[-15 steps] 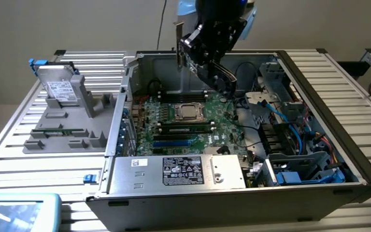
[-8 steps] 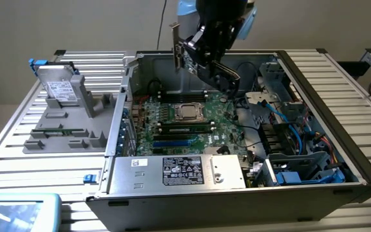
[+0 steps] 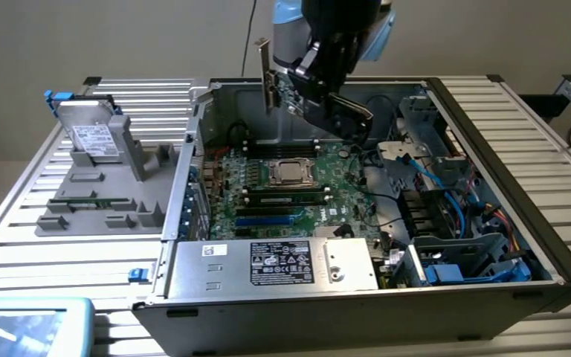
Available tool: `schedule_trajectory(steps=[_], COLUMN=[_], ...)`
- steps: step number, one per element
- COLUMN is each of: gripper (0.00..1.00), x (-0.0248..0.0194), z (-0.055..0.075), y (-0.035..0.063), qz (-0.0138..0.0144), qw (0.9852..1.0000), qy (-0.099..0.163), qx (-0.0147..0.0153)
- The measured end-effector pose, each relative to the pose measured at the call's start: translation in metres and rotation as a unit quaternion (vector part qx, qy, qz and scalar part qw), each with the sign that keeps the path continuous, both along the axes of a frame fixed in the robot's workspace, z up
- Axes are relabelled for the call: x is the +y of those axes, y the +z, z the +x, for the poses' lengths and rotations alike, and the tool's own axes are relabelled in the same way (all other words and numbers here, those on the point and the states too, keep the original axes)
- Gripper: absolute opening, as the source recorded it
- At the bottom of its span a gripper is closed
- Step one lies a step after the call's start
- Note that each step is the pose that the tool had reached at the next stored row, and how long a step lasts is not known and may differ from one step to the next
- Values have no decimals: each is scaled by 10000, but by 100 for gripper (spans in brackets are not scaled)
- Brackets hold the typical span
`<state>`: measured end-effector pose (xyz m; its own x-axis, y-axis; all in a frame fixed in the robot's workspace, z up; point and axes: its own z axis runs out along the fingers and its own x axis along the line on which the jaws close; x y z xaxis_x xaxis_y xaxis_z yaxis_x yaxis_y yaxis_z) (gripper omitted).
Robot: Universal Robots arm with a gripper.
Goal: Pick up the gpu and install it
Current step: 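Insert the gpu into the slot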
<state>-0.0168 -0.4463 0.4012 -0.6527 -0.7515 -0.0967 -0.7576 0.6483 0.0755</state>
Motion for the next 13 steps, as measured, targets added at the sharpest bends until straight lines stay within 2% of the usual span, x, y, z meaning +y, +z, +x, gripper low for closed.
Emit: schedule_trajectory(steps=[3, 6, 10, 13], gripper=[28, 28, 28, 28], x=[0, 0, 0, 0], z=[0, 0, 0, 0], y=[0, -1, -2, -2], qz=[8, 13, 27, 37], qw=[9997, 9986, 9961, 9934], qy=[250, 515, 870, 1144], qx=[-50, -84, -102, -102])
